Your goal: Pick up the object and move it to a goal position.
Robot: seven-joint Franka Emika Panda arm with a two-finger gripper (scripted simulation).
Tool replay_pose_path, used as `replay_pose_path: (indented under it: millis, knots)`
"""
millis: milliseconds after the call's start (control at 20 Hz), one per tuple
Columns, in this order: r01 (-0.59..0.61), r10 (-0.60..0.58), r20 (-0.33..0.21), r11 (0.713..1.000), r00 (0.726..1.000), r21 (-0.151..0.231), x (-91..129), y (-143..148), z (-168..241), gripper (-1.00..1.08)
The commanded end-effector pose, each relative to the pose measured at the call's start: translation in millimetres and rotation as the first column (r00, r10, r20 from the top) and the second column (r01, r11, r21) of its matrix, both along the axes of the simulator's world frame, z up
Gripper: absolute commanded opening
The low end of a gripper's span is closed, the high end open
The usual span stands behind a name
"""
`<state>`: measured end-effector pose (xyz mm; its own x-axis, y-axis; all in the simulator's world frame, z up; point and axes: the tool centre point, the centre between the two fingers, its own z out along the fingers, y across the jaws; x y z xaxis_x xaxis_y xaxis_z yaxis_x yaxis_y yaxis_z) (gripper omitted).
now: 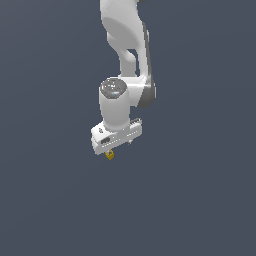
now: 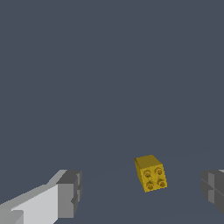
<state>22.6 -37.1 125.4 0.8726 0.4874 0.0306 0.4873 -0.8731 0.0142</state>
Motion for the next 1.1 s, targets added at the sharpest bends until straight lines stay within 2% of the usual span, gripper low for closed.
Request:
replay_pose_path:
  millis: [0, 500, 1050]
  knots:
    - [-0.051, 0.051, -0.008, 0.999, 0.999, -0.003, -1.5, -11.0, -12.2, 1.00]
    - [-0.185, 0.185, -0.029, 0.983, 0.982, -0.004, -7.8, -39.9, -45.1, 1.00]
    - [-0.214, 0.214, -0.034, 0.977, 0.976, -0.003, -9.9, -46.6, -54.3, 1.00]
